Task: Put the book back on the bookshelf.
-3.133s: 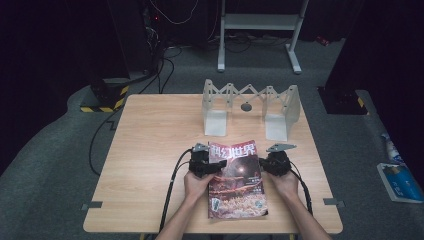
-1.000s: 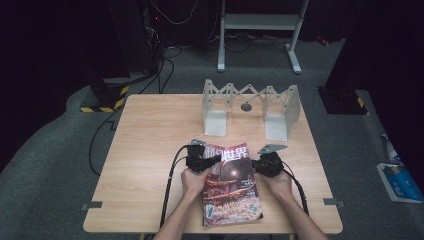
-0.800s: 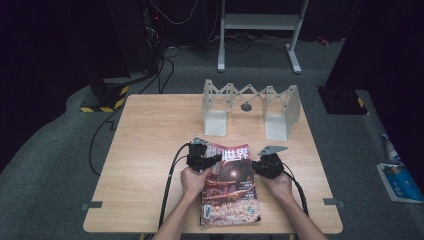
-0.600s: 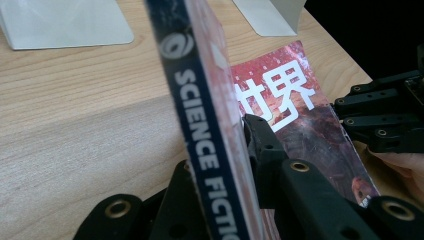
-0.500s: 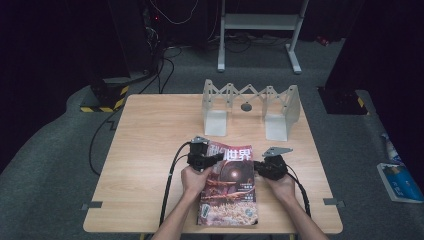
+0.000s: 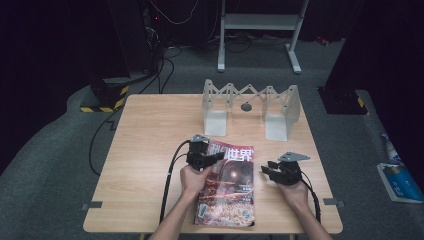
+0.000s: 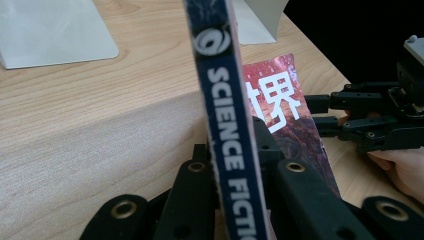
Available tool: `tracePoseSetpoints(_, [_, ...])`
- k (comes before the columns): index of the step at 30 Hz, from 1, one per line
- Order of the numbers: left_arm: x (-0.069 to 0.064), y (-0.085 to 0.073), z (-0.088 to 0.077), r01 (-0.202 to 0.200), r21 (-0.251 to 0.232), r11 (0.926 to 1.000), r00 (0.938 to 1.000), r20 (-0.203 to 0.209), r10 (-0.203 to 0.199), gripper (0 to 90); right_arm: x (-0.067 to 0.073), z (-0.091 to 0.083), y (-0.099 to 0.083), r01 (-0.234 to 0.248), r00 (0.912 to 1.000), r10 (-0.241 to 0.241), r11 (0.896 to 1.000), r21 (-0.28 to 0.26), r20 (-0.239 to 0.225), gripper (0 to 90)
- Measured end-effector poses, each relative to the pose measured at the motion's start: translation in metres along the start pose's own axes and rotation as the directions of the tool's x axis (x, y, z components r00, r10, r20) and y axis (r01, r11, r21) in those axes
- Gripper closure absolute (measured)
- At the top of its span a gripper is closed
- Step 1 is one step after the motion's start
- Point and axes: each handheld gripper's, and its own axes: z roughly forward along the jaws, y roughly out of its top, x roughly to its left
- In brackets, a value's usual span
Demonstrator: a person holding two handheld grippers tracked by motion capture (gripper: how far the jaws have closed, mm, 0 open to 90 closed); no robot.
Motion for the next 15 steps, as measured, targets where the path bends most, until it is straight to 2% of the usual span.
tracePoseSetpoints(3, [0.0,0.001,-0.002,0.003,-0.001,1.0,1.0,0.009,-0.003,83.4,-0.004,-0.005,-0.004,-0.009,0.9996,0.009,1.0,-0.004,0.028,53.7])
tracePoseSetpoints(5, [-0.001,0.001,-0.005,0.006,-0.006,1.0,0.9999,0.016,-0.005,83.5,-0.006,-0.008,-0.005,-0.002,0.9982,0.002,1.0,0.002,0.06,50.9])
tracePoseSetpoints(9, [-0.002,0.002,-0.007,0.006,-0.012,0.9999,0.9998,0.019,-0.006,83.6,-0.006,-0.009,-0.009,0.009,0.9957,-0.008,1.0,-0.012,0.092,47.4])
tracePoseSetpoints(15, [-0.005,0.005,-0.012,-0.007,-0.012,0.9999,0.9998,0.021,0.007,83.7,-0.003,-0.007,-0.011,0.057,0.9887,-0.053,0.998,-0.023,0.14,42.7])
